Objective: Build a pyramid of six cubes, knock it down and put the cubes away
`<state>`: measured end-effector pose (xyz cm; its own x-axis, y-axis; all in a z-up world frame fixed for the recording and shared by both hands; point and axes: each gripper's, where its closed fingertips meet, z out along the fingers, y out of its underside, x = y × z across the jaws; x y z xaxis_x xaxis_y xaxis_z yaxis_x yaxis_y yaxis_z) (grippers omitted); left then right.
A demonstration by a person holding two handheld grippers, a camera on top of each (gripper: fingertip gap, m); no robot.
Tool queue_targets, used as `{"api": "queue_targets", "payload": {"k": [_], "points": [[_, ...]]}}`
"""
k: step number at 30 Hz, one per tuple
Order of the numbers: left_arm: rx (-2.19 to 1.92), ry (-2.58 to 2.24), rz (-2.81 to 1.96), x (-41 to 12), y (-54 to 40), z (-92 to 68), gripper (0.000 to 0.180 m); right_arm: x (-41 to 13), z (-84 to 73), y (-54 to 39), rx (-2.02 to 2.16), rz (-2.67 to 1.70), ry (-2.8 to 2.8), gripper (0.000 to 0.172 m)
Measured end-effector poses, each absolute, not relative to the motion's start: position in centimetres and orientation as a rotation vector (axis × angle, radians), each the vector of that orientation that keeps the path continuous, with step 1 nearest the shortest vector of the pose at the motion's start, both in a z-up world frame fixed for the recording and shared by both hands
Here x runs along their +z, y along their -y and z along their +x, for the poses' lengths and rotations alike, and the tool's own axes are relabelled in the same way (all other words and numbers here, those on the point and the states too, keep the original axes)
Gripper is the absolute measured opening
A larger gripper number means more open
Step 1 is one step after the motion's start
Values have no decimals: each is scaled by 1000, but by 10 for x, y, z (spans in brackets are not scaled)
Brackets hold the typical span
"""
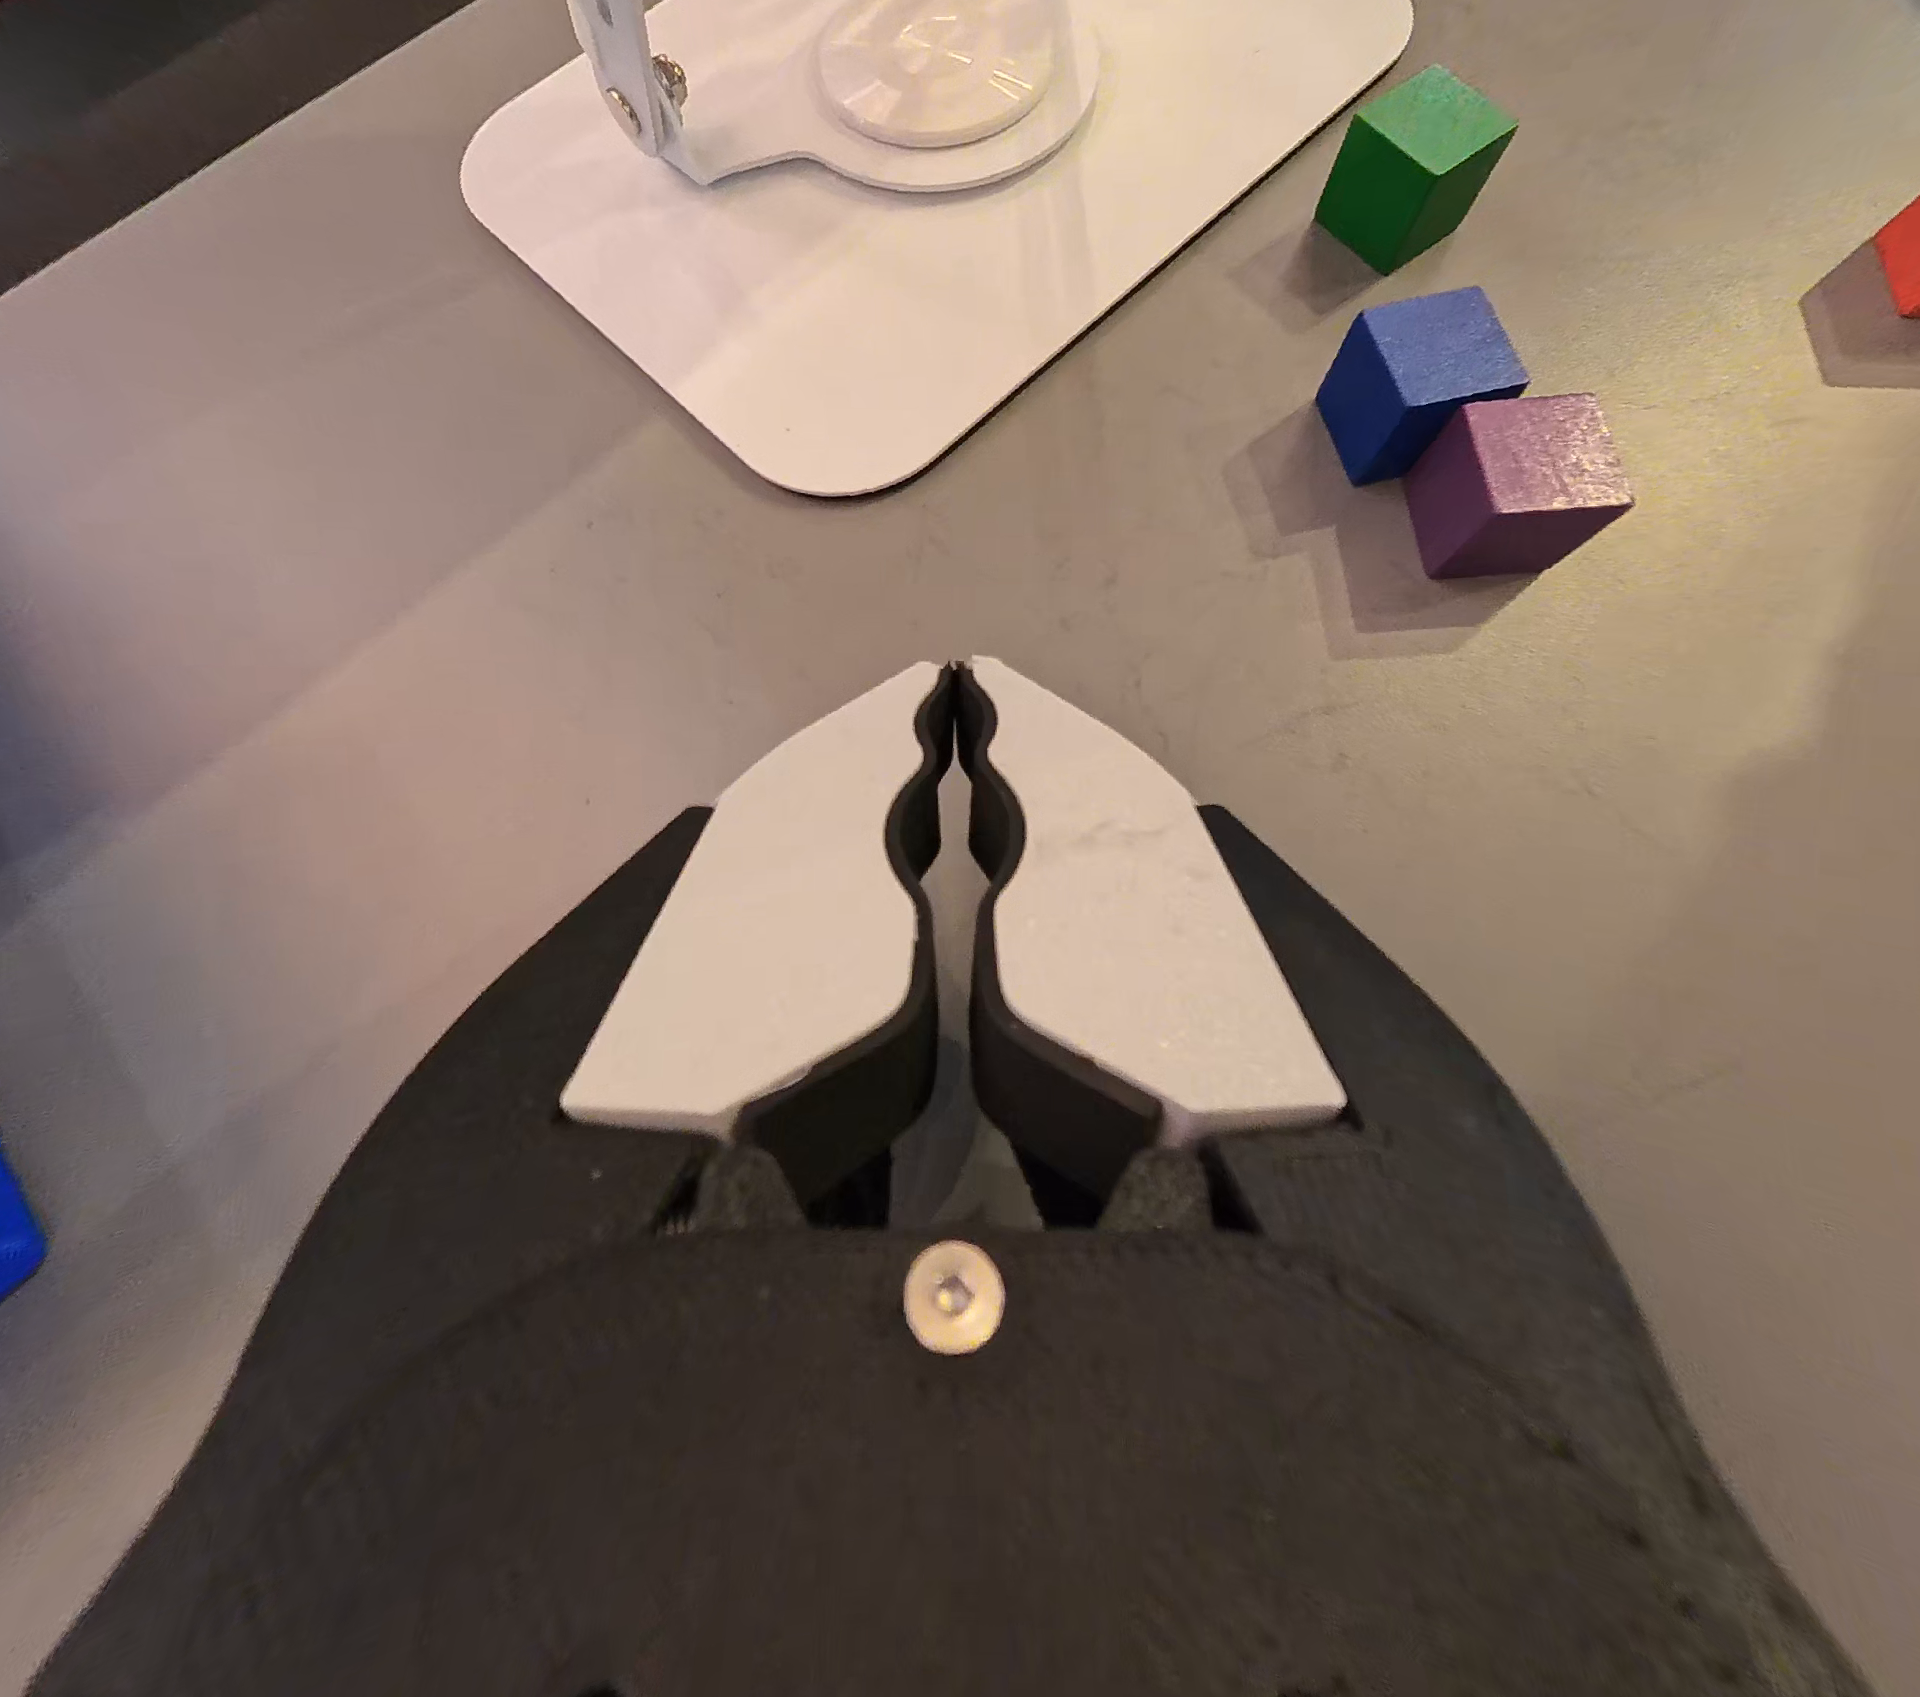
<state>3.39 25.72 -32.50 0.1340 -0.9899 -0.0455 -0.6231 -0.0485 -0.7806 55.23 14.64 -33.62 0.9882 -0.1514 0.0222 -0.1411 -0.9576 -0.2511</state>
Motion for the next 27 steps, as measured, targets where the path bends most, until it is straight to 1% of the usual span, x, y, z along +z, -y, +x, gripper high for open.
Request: {"api": "queue_targets", "payload": {"k": [2,5,9,11,12,14,18,21,26,27], "points": [[-696,-1568,-1748,-326,-257,34,0,-337,553,-146,-63,-2879,-220,44],[-698,-1566,-1749,-325,-257,34,0,-305,551,-144,-123,-2790,-217,50],[-698,-1565,-1752,-326,-257,34,0,-215,504,-125,-299,-2612,-58,43],[-694,-1568,-1752,-326,-257,34,0,-183,439,-114,-226,-2541,118,39],[-694,-1569,-1752,-326,-257,34,0,-178,397,-108,-129,-2527,231,39],[-694,-1571,-1750,-326,-257,34,0,-188,320,-95,14,-2531,437,41],[-696,-1574,-1746,-326,-255,33,0,-244,217,-70,182,-2612,674,49],[-698,-1568,-1748,-326,-255,31,0,-283,182,-60,174,-2704,711,53],[-703,-1567,-1747,-325,-254,31,0,-316,160,-54,191,-2788,604,54],[-706,-1568,-1747,-325,-254,31,0,-322,160,-54,191,-2802,591,52]]}}
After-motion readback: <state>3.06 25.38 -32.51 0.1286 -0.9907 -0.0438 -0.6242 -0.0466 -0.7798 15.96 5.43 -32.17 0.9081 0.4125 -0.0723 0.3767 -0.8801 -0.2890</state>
